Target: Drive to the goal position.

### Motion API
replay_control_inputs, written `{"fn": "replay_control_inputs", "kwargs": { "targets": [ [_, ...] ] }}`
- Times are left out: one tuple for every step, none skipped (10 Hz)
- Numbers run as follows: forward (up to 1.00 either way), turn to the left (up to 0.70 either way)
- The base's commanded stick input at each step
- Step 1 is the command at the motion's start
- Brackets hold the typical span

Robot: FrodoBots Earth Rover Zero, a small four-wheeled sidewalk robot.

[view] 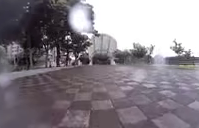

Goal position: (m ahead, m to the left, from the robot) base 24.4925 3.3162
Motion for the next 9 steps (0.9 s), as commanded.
{"fn": "replay_control_inputs", "kwargs": {
  "targets": [
    [0.81, 0.0],
    [0.81, 0.0],
    [0.82, 0.0],
    [0.85, 0.0],
    [0.85, 0.0],
    [0.85, 0.0],
    [0.85, 0.0],
    [0.85, 0.0],
    [0.85, 0.0]
  ]
}}
